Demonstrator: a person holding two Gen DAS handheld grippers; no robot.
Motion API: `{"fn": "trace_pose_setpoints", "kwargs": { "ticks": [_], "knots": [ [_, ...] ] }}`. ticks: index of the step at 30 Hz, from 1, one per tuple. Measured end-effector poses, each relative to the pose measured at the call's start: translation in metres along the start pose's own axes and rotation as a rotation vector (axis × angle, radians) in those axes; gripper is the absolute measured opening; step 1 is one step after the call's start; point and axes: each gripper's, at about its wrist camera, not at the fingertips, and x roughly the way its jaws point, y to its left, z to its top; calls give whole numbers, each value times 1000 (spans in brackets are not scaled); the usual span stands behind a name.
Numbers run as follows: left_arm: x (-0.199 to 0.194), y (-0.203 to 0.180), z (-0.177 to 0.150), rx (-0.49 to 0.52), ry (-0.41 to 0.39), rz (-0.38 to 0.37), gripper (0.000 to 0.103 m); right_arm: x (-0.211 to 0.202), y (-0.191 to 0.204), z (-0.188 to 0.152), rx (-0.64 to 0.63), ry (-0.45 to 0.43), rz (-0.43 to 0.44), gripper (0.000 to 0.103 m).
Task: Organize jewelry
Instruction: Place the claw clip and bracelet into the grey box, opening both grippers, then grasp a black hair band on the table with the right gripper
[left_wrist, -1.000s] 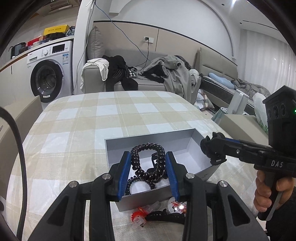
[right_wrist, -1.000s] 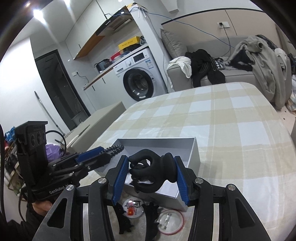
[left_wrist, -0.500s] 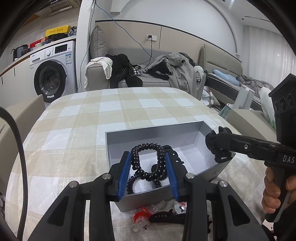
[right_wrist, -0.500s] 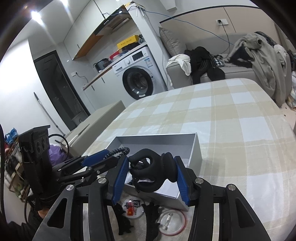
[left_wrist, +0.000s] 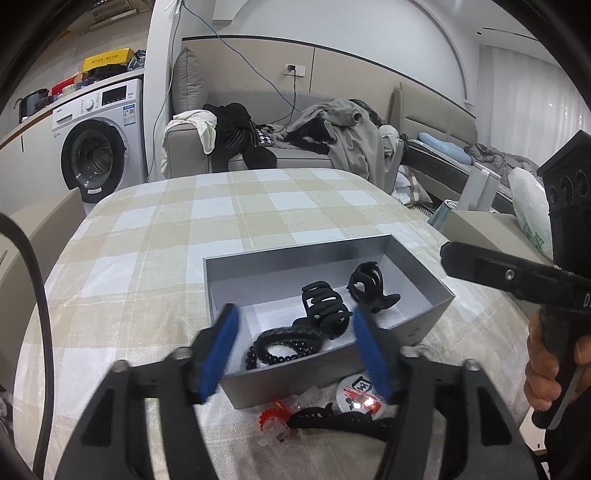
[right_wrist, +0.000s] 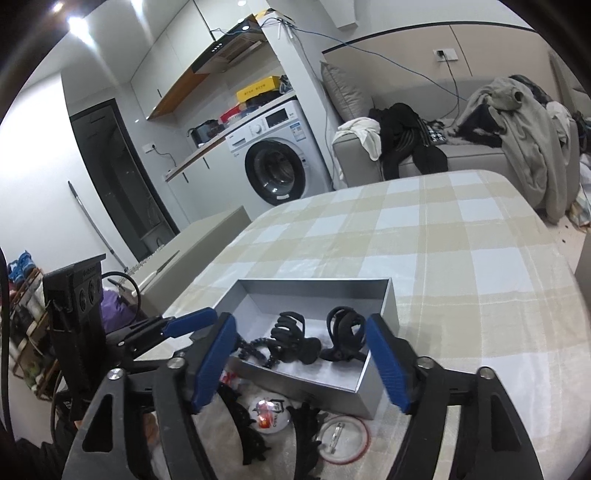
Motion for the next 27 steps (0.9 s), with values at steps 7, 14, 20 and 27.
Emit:
{"fn": "trace_pose_setpoints", "kwargs": {
  "ticks": [7, 14, 20, 27],
  "knots": [
    [-17, 1, 1, -8, -17, 10, 98, -11, 8, 2, -78, 70, -73, 103],
    [-21, 3, -5, -1, 2, 18, 102, -11, 7, -12, -165, 152, -151, 103],
    [-19, 2, -10, 17, 29, 30, 102, 2, 1, -22, -183, 234, -198, 103],
    [-13, -1, -17, 103, 122, 13, 102, 13, 3, -32, -208, 291, -217, 103]
  ]
}}
